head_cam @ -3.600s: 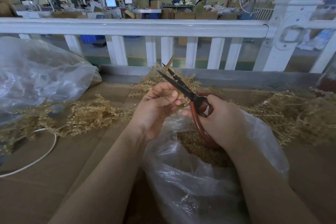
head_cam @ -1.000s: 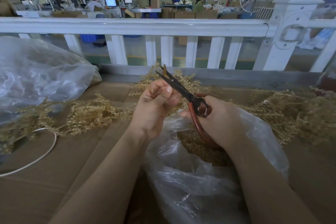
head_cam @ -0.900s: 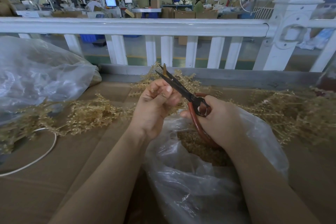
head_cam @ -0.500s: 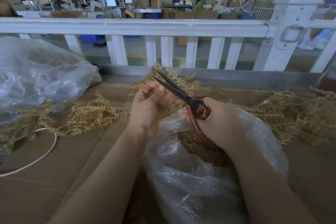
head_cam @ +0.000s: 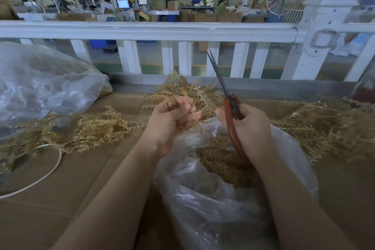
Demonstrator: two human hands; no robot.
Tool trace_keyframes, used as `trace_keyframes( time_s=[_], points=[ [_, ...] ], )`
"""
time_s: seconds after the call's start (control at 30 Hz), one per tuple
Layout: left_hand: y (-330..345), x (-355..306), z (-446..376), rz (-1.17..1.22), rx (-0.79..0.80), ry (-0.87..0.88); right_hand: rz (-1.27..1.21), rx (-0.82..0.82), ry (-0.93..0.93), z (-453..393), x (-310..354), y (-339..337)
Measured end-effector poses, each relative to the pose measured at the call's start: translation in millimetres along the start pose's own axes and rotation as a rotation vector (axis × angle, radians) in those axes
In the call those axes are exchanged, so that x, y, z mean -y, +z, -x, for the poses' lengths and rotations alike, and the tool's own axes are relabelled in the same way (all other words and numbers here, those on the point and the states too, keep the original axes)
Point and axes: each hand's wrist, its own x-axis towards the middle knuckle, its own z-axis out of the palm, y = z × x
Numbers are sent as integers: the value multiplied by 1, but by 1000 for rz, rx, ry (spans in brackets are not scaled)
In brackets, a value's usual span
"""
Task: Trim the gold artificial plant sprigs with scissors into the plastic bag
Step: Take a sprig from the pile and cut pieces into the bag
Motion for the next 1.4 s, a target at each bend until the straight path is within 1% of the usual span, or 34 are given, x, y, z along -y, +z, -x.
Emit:
trace_keyframes(
  time_s=[0.2,0.3,0.4,0.47,0.6,0.67,0.77,0.93,1.13,1.4],
  points=[
    [-1,-1,2,9,8,-11,-109,-17,94,1,3,-3],
    [0,0,1,0,8,-1,-209,66,122,4,10,-7],
    [2,2,0,-23,-14,21,-474,177,154,9,18,-12],
    [2,3,0,-30,-37,31,-542,209,176,10,20,-14],
    [-1,3,-2,-23,-52,43,-388,228,176,6,17,-12],
    [-1,3,-2,-18,-56,45,-357,235,173,5,16,-10],
    [0,3,-2,-7,-75,52,-377,242,164,5,15,-9],
    [-2,1,-4,63,-186,77,-410,232,151,6,15,-10],
    [-2,0,-4,71,-162,112,-447,217,131,8,17,-12],
    [-3,-5,-3,104,-134,88,-468,208,121,8,17,-12]
  ],
)
